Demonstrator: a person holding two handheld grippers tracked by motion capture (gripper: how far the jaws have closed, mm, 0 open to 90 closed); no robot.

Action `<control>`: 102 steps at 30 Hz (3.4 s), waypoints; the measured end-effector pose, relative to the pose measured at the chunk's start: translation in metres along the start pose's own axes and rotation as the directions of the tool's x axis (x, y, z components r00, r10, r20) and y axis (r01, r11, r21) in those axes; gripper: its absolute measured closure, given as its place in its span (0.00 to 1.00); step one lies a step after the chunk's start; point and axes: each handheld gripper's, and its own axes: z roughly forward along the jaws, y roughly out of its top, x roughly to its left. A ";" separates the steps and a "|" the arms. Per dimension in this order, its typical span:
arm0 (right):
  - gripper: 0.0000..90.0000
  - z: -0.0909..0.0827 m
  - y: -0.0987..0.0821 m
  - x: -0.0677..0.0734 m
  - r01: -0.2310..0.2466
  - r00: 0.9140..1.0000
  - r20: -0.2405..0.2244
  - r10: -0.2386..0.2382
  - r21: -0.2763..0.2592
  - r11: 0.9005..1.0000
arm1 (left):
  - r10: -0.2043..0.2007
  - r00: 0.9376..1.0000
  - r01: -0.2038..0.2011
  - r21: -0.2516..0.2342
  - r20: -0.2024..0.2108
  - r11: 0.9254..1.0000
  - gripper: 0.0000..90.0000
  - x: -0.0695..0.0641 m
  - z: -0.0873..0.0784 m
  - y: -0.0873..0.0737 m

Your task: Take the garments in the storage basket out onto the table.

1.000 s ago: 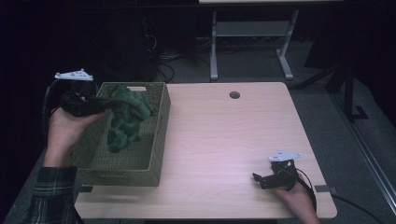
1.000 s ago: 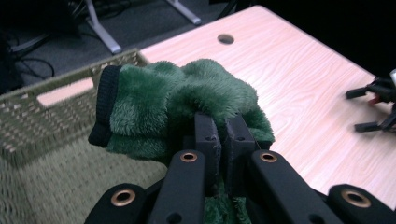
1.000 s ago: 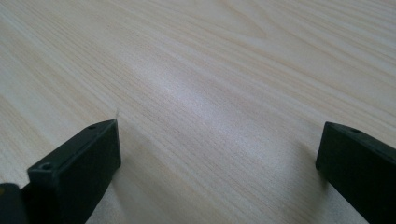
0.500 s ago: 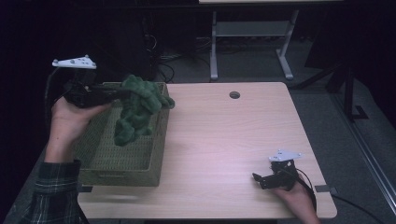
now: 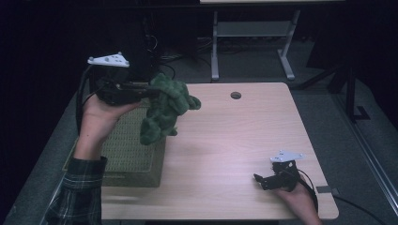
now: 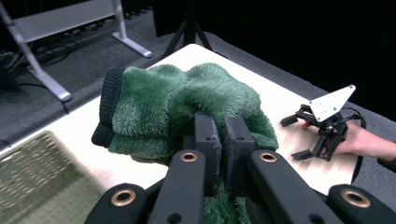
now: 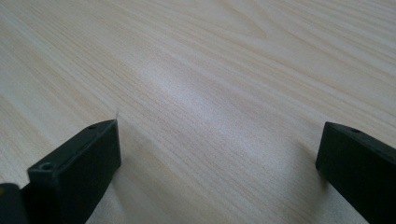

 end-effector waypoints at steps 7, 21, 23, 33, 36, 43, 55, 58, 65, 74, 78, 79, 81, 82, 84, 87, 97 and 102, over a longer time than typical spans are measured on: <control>0.00 0.000 0.000 0.000 -0.002 1.000 -0.001 0.002 0.000 1.000 | 0.004 0.999 -0.004 0.002 0.047 1.000 0.96 -0.015 0.033 0.004; 0.00 0.000 0.000 0.000 -0.003 1.000 -0.001 0.003 0.000 1.000 | -0.011 0.993 0.008 0.020 0.113 1.000 0.96 -0.041 0.097 -0.005; 0.00 0.000 0.000 0.000 -0.003 1.000 -0.001 0.003 -0.001 1.000 | -0.012 0.993 0.009 0.025 0.116 1.000 0.96 -0.045 0.107 -0.008; 0.00 0.000 0.000 0.000 0.000 1.000 0.000 0.000 -0.002 1.000 | -0.021 0.996 0.016 0.060 0.084 0.998 0.96 -0.058 0.149 -0.028; 0.00 0.000 0.000 0.000 0.000 1.000 0.000 0.000 -0.002 1.000 | -0.033 0.997 0.028 0.064 0.076 0.998 0.96 -0.061 0.165 -0.038; 0.00 0.000 0.000 0.000 -0.001 1.000 0.000 0.001 -0.001 1.000 | -0.063 0.995 0.056 0.092 0.076 0.994 0.96 -0.063 0.196 -0.059; 0.00 0.000 0.000 0.000 -0.001 1.000 0.000 0.001 0.000 1.000 | -0.100 0.990 0.083 0.165 0.097 0.983 0.96 -0.069 0.244 -0.092; 0.00 0.000 0.000 0.000 -0.001 1.000 0.000 0.001 0.001 1.000 | -0.107 0.989 0.087 0.178 0.105 0.980 0.96 -0.069 0.255 -0.097; 0.00 0.000 0.000 0.000 -0.002 1.000 -0.001 0.002 0.000 1.000 | -0.108 0.988 0.082 0.213 0.114 0.974 0.96 -0.069 0.277 -0.108; 0.00 0.000 0.000 0.000 -0.001 1.000 0.000 0.001 0.000 1.000 | -0.094 0.987 0.058 0.258 0.129 0.964 0.95 -0.061 0.300 -0.120; 0.00 0.000 0.000 0.000 -0.001 1.000 -0.001 0.001 0.000 1.000 | -0.083 0.988 0.044 0.267 0.134 0.963 0.93 -0.060 0.303 -0.122; 0.00 0.000 0.000 0.000 -0.001 1.000 -0.001 0.001 0.000 1.000 | -0.086 0.987 0.048 0.258 0.136 0.965 0.92 -0.061 0.304 -0.122; 0.00 0.000 0.000 0.000 -0.001 1.000 -0.001 0.001 0.000 1.000 | -0.083 0.988 0.048 0.247 0.130 0.968 0.84 -0.061 0.301 -0.121; 0.00 0.000 0.000 0.000 -0.001 1.000 -0.001 0.001 0.000 1.000 | -0.087 0.988 0.056 0.234 0.127 0.971 0.78 -0.061 0.299 -0.119; 0.00 0.000 0.000 0.000 -0.002 1.000 -0.001 0.002 -0.001 1.000 | -0.073 0.990 0.043 0.230 0.123 0.972 0.68 -0.061 0.293 -0.115; 0.00 0.000 0.000 0.000 -0.001 1.000 -0.001 0.001 0.000 1.000 | -0.049 0.992 0.024 0.210 0.118 0.977 0.56 -0.061 0.280 -0.111; 0.00 0.000 0.000 0.000 0.001 1.000 -0.002 -0.001 0.001 1.000 | 0.003 0.996 -0.016 0.152 0.086 0.988 0.29 -0.056 0.236 -0.118; 0.00 0.000 0.000 0.000 -0.002 1.000 0.001 0.002 0.001 1.000 | 0.011 0.997 -0.023 0.153 0.083 0.988 0.18 -0.052 0.221 -0.129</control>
